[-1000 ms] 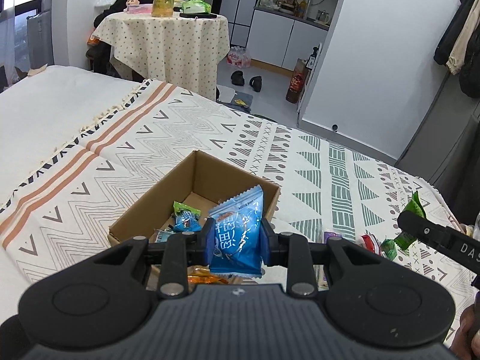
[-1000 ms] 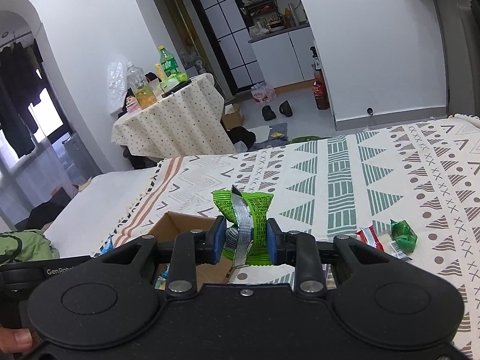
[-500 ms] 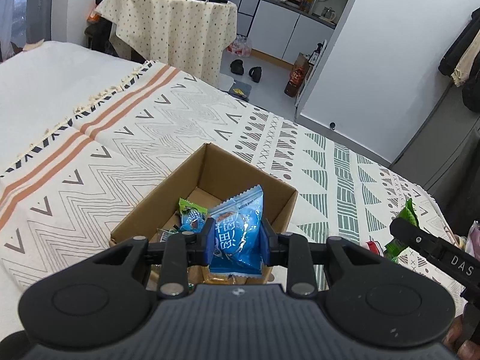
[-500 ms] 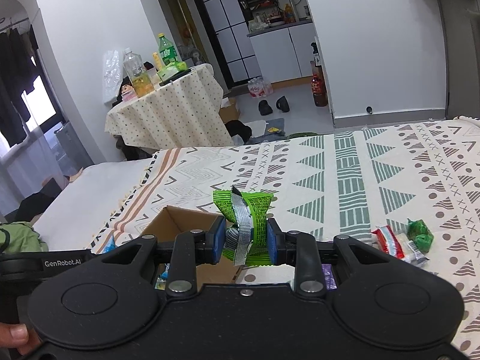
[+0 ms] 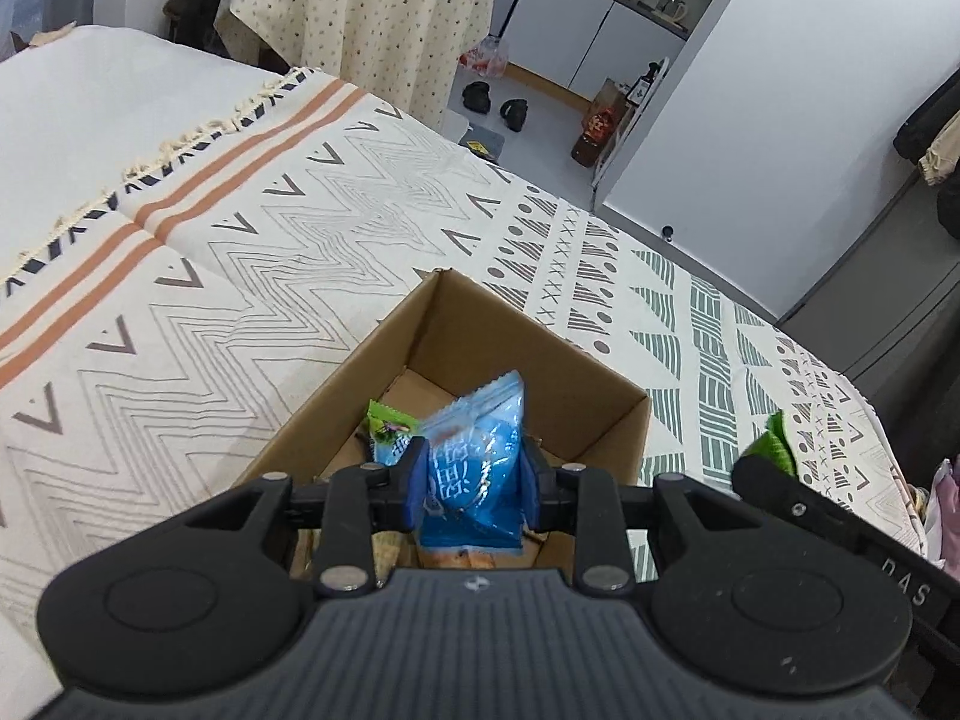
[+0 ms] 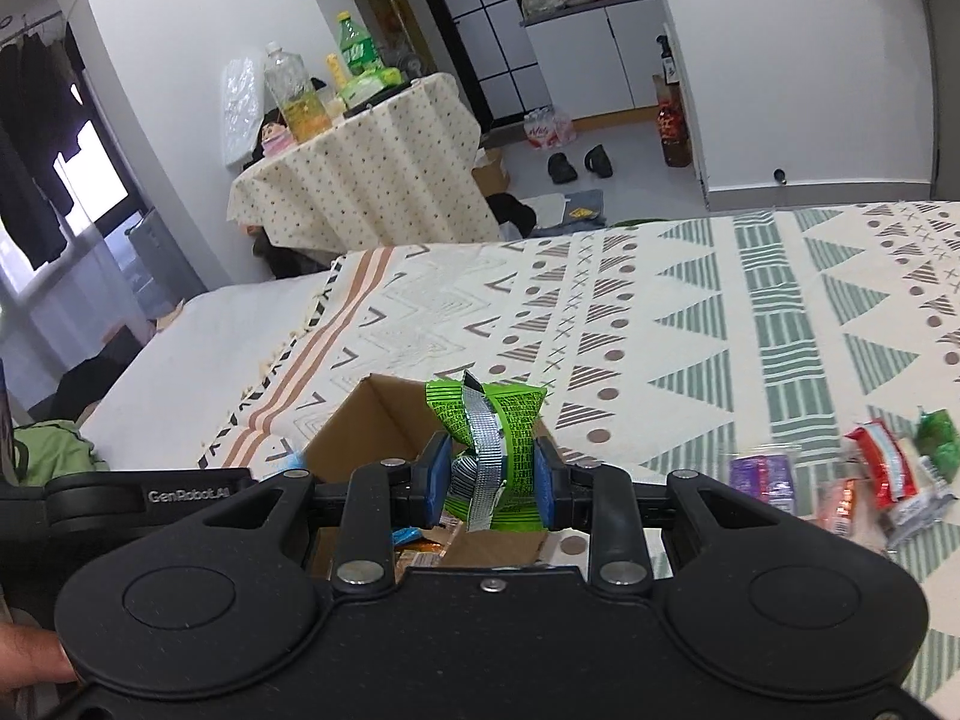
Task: Organize snacks
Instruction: 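Carry the blue packet and green candy over the box and open both grippers, then move both tools back to the remaining snacks on the bedspread, then grasp the purple bar with the left gripper while the right gripper grasps the bread stick packet, then lift the purple bar with the left gripper while the right gripper holds the bread stick packet, then carry both snacks over the box and open both grippers to drop them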
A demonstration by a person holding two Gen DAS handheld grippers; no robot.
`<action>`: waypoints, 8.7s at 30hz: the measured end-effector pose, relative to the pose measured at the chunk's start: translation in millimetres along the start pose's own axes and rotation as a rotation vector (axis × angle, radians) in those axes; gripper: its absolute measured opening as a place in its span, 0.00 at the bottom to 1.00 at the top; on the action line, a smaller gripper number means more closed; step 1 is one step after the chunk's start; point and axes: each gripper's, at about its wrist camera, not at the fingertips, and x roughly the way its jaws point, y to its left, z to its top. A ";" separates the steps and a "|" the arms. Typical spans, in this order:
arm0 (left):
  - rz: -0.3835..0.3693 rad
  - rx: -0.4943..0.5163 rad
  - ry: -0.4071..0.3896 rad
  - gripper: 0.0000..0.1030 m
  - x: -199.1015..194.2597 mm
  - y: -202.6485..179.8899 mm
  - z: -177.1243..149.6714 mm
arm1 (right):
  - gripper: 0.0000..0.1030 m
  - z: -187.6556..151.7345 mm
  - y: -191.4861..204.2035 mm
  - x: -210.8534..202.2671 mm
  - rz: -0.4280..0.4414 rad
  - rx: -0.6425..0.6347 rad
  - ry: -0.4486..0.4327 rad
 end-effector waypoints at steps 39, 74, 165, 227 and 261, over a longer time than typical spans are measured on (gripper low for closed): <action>0.067 0.050 0.016 0.99 -32.7 -17.0 -10.8 | 1.00 5.1 -9.8 -51.1 -0.115 -0.039 -0.001; 0.052 0.182 0.007 1.00 -38.7 -146.0 -64.2 | 1.00 -13.4 -132.6 -121.0 -0.258 0.116 -0.047; 0.034 0.262 0.154 0.23 58.0 -169.7 -97.3 | 0.13 -37.6 -183.4 -31.5 -0.142 0.485 0.143; 0.068 0.227 0.129 0.30 37.5 -154.9 -106.7 | 0.17 -55.0 -150.3 -46.6 -0.158 0.318 0.169; -0.015 0.199 0.007 0.30 -49.1 -107.2 6.4 | 0.17 27.4 -53.1 -73.1 -0.029 0.319 -0.029</action>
